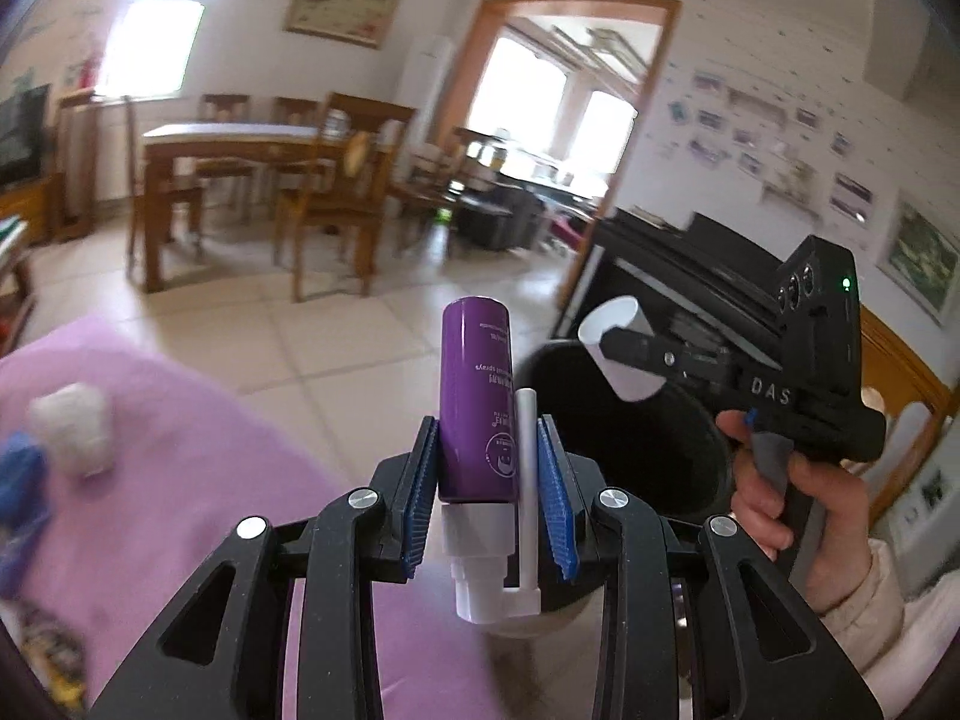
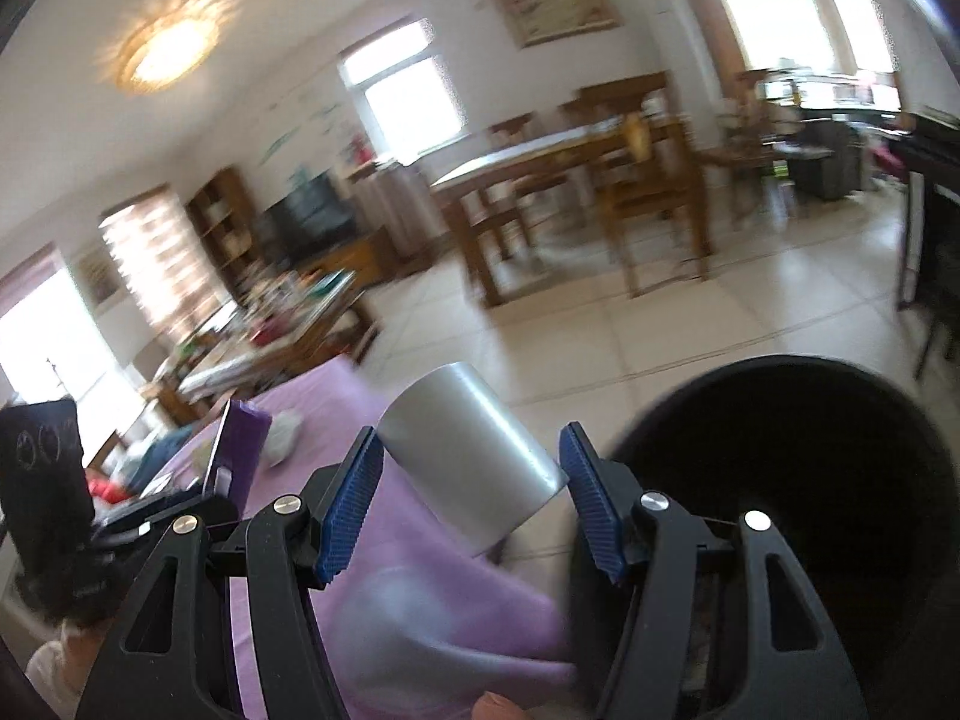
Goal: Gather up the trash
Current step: 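Carry the paper roll and purple spray bottle with both tools over the bin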
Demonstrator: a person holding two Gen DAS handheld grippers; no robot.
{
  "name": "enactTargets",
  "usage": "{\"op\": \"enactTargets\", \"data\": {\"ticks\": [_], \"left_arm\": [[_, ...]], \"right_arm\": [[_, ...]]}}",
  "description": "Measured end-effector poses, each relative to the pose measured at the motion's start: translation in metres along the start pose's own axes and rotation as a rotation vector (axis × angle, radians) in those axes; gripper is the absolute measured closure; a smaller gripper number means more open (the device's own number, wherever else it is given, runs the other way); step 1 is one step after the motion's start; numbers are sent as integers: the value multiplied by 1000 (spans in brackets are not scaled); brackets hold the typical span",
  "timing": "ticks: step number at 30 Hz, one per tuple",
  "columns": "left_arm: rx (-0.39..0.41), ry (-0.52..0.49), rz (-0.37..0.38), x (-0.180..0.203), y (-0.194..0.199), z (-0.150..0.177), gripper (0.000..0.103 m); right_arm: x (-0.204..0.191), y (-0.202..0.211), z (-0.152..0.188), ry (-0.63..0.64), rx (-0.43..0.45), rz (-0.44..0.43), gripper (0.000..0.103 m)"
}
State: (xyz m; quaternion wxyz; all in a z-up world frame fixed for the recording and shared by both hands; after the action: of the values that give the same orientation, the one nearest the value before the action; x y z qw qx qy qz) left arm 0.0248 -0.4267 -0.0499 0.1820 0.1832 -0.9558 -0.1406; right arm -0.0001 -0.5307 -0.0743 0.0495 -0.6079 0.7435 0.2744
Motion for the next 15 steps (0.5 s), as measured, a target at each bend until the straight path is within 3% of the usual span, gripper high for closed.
{"op": "enactTargets", "data": {"ticks": [7,15], "left_arm": [[-46,-69,124,73,-90,16,71],[-136,-103,166,123,-179,56,71]], "right_arm": [[75,23,-15,-77,90,119,42],[124,35,-5,-148,119,181,42]]}}
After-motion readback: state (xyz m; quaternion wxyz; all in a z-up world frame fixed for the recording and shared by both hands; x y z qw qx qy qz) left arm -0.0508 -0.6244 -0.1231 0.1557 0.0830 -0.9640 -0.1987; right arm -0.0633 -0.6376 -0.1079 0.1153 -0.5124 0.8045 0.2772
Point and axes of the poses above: each gripper's, at about its wrist camera, not at the fingertips, and y roughly against the way its jaws point, x to its right, z to its underside, the point moved 10 cm from there along -y, roughly the way its jaws point, and after that the axes turned 11 degrees about x, right-handed, at the moved point
